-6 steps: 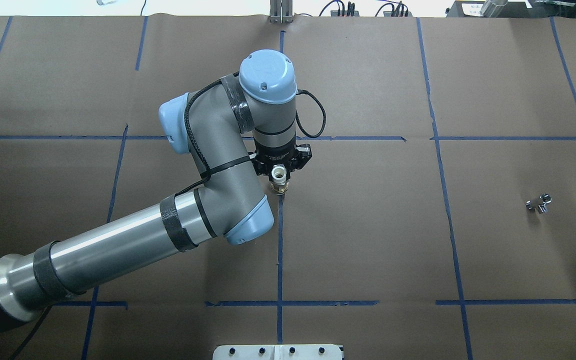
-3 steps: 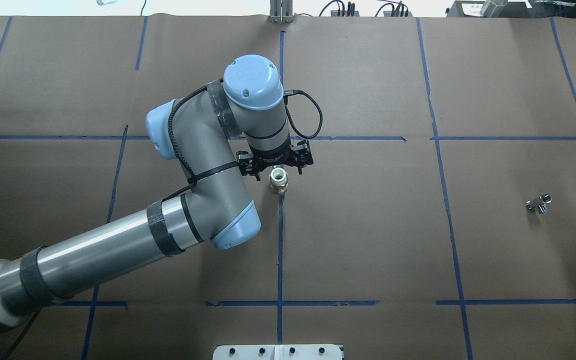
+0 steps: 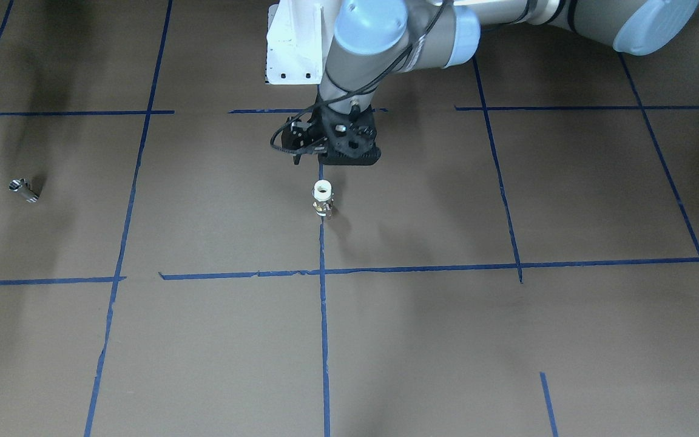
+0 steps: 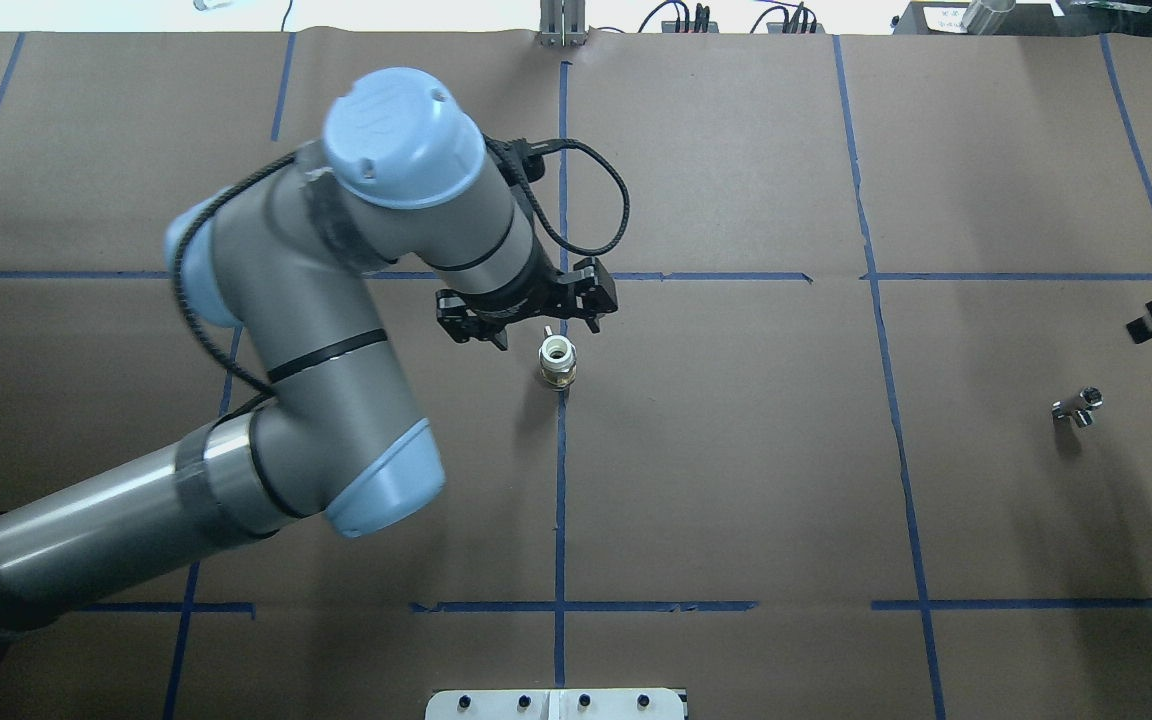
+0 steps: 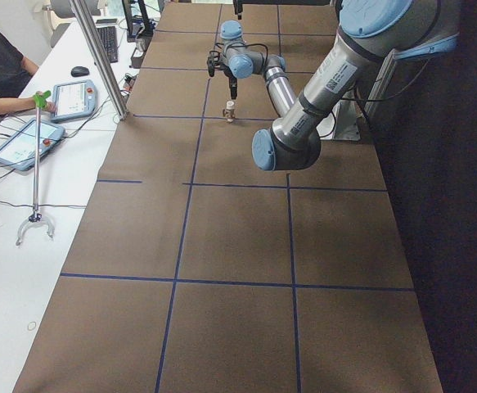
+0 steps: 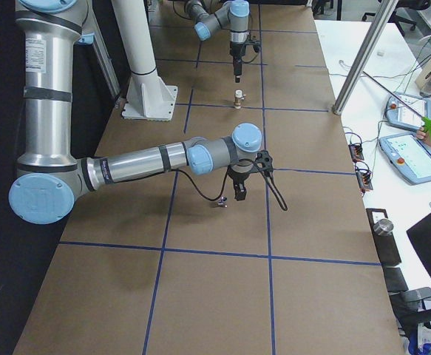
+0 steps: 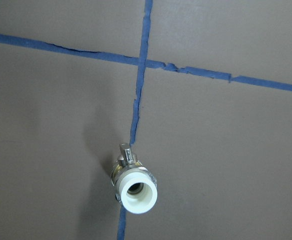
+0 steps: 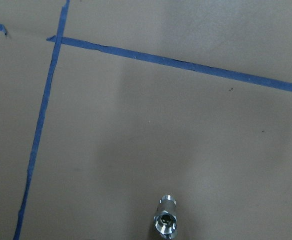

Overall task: Assemble PPR valve and pipe with both arms
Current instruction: 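Grasp the chrome fitting with the right gripper while the left gripper hovers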

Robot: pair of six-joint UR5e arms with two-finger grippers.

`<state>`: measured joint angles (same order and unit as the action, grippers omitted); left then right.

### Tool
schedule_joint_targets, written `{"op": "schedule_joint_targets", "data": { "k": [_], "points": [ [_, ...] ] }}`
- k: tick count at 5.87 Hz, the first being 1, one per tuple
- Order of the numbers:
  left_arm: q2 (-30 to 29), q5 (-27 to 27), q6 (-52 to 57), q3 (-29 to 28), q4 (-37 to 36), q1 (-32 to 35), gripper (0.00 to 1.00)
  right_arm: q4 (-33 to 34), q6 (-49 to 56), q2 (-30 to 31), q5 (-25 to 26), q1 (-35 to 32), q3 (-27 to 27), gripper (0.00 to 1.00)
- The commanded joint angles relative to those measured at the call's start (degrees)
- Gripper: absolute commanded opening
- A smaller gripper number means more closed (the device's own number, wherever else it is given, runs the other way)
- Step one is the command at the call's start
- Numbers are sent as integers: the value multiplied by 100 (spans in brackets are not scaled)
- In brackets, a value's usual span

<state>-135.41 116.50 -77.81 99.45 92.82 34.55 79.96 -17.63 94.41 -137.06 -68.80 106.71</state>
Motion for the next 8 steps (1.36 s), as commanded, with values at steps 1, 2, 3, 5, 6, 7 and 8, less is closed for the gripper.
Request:
{"op": "schedule_joint_targets", "data": {
  "k": [1, 2, 3, 5, 6, 7, 8],
  "points": [
    [409, -5, -6, 671, -10, 96, 96, -718, -802, 78, 827, 804, -150, 99],
    [419, -5, -15, 681, -10, 96, 96, -788, -890, 95, 874, 903, -447, 99],
    [428, -5, -15, 681, -18, 96, 96, -885, -1379, 104, 883, 1017, -528, 99],
    [428, 4, -15, 672, -36, 87, 96, -1357, -1542, 244, 971, 1167, -817, 99],
    [428, 4, -15, 672, -36, 87, 96, -1674, -1559, 236, 962, 1220, -1071, 99],
    [428, 4, -15, 672, -36, 87, 96, -1686, -1751, 193, 945, 1307, -1065, 97],
    [428, 13, -15, 672, -36, 87, 96, -1686, -1744, 192, 953, 1343, -1073, 91]
  ]
}}
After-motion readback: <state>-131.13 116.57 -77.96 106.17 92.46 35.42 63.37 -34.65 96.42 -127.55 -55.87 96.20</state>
